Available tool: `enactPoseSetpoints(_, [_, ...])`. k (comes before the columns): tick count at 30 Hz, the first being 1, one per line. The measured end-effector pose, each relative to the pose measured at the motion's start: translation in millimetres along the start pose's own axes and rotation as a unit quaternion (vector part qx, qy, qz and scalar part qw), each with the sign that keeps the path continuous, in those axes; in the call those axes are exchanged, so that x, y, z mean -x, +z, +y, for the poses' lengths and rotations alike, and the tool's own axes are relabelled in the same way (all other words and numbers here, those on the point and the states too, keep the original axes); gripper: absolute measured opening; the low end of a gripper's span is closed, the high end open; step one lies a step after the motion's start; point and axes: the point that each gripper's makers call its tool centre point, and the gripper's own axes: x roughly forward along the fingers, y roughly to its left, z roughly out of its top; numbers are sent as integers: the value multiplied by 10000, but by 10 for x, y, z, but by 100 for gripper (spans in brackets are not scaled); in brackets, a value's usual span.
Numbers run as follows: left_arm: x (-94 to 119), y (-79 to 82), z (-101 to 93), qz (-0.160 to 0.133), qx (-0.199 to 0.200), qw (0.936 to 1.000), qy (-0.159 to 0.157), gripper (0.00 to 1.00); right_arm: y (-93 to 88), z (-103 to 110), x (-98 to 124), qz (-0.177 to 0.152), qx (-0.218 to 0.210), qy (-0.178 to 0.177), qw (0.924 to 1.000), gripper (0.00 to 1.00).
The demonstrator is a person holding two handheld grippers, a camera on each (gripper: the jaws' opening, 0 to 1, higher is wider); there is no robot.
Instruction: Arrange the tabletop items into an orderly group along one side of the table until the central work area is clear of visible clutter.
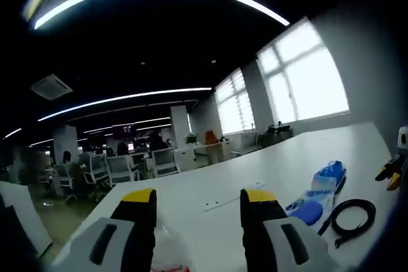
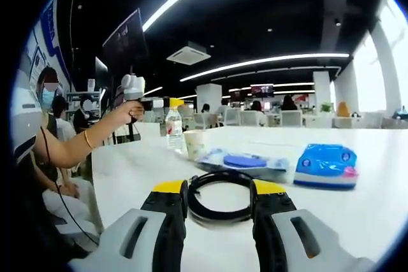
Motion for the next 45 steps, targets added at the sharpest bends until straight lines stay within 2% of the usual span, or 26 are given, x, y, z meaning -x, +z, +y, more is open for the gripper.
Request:
enactPoseSetpoints(8, [-18, -9, 204, 75, -105, 9997, 223, 52, -18, -20, -11, 17, -23, -21, 10000, 37])
enactPoseSetpoints(12, [-19, -30, 305, 56, 3, 9992, 394, 52, -34, -15, -26, 29, -39, -8, 10000, 37])
enactPoseSetpoints(17, [-30, -133, 413, 143, 162, 9979, 613, 52, -41, -30, -34, 32, -46, -18, 10000, 37])
enactPoseSetpoints(23, [-72, -260, 458, 258, 348, 9970, 640, 52, -58, -54, -40, 49, -65, -43, 10000, 37])
enactPoseSetpoints(26, [-72, -264, 485, 173, 421, 9960, 774, 51, -71, -65, -49, 58, -82, -64, 9999, 37])
enactPoseSetpoints(41, [-206, -444, 511, 316, 767, 9941, 702, 43, -61, -59, -86, 51, -72, -54, 9999, 36])
enactPoseSetpoints(45, [-206, -422, 532, 251, 831, 9938, 700, 39, -50, -48, -92, 28, -101, -42, 9999, 36])
